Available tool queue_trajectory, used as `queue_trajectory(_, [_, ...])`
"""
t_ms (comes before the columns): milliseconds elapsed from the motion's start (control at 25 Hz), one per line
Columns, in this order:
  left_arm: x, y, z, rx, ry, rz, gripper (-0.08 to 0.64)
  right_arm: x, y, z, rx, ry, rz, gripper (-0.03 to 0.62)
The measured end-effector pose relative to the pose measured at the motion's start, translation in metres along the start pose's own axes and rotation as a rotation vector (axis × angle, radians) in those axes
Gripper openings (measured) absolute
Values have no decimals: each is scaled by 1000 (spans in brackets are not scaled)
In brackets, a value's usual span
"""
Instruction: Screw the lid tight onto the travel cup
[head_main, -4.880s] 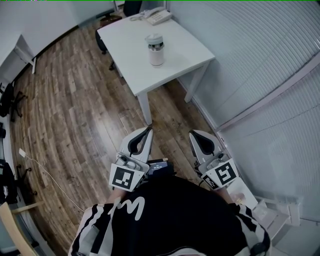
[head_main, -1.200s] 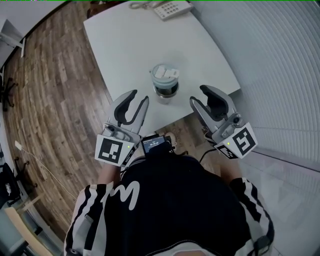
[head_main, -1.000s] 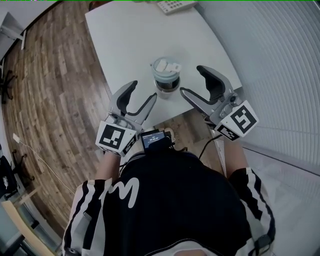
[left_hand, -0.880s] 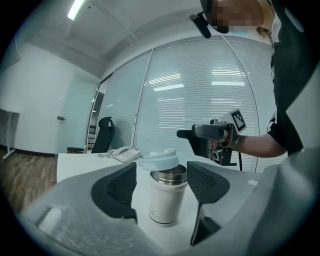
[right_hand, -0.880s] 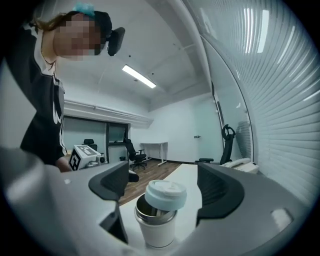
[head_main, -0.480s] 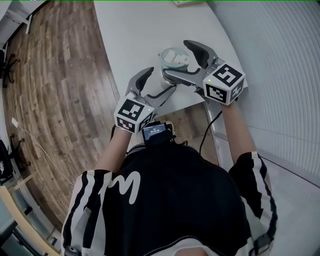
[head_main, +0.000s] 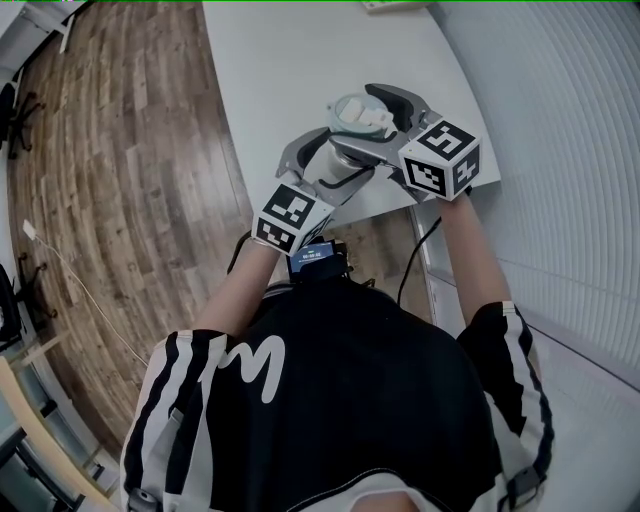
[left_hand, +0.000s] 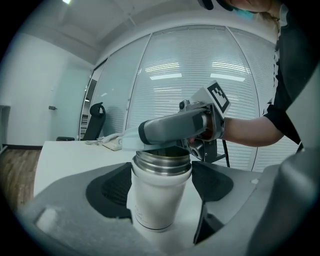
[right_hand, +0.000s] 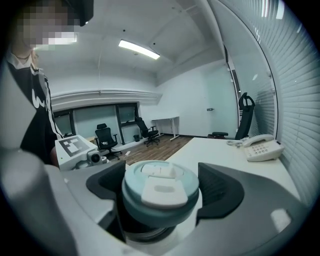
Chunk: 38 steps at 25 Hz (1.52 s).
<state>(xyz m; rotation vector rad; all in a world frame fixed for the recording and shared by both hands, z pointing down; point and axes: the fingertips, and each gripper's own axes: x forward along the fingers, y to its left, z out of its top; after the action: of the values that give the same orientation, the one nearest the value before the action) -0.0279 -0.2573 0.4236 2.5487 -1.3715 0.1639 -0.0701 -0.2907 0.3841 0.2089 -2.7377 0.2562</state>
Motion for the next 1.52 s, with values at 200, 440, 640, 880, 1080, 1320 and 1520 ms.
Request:
queue_trajectory(200, [-1, 3, -5, 13, -9, 13, 382, 0, 1, -2, -11, -29, 13, 440])
queue_trajectory(440, [-3, 1, -7, 22, -10, 13, 380, -18, 8, 17, -27, -190, -1, 439])
queue_trajectory(640, [-3, -3, -4, 13, -11, 5, 380, -28, 24, 13, -107, -234, 8, 439])
queue_trajectory(880, [-3, 1, -5, 27, -14, 14, 380, -22, 29, -8, -141, -216, -7, 440])
queue_trajectory(1080, [-4, 0, -2, 33, -16, 20, 379, -18, 32, -12, -194, -191, -105, 440])
queue_trajectory(1320, [-6, 3, 1, 36, -28, 32, 379, -17, 28, -9, -154, -175, -293, 440])
queue_trajectory(1520, [-7, -1, 1, 43, -30, 33, 379, -20, 27, -10, -126, -166, -409, 440])
